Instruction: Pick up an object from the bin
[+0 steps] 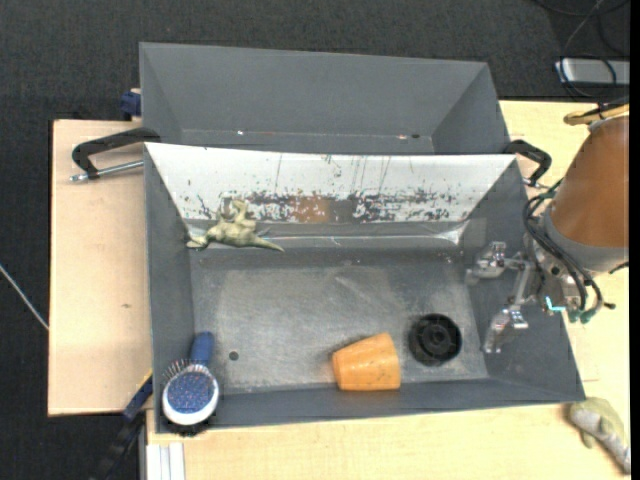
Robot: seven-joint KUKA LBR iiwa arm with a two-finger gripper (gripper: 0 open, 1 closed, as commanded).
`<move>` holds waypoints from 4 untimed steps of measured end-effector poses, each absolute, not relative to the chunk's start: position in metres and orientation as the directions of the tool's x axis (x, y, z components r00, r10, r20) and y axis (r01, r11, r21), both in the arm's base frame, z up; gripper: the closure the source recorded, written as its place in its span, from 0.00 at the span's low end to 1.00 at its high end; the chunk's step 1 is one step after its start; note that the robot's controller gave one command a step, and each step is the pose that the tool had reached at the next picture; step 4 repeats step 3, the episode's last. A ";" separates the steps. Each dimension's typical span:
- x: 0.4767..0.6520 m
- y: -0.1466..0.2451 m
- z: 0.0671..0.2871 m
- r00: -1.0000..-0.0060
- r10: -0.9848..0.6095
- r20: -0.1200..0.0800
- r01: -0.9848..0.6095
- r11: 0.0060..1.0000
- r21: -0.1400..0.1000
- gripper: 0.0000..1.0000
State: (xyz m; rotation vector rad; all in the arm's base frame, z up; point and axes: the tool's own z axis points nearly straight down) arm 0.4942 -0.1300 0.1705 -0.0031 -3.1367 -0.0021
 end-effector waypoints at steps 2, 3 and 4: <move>0.495 -0.115 0.073 -0.997 -0.078 -0.012 -0.078 0.997 -0.002 1.00; 0.511 -0.114 0.265 -0.959 -0.282 -0.013 -0.282 0.960 -0.006 1.00; 0.511 -0.114 0.265 -0.959 -0.282 -0.013 -0.282 0.960 -0.006 1.00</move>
Offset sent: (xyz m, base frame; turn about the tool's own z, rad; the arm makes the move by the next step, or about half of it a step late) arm -0.0031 0.0141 -0.1005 -0.0802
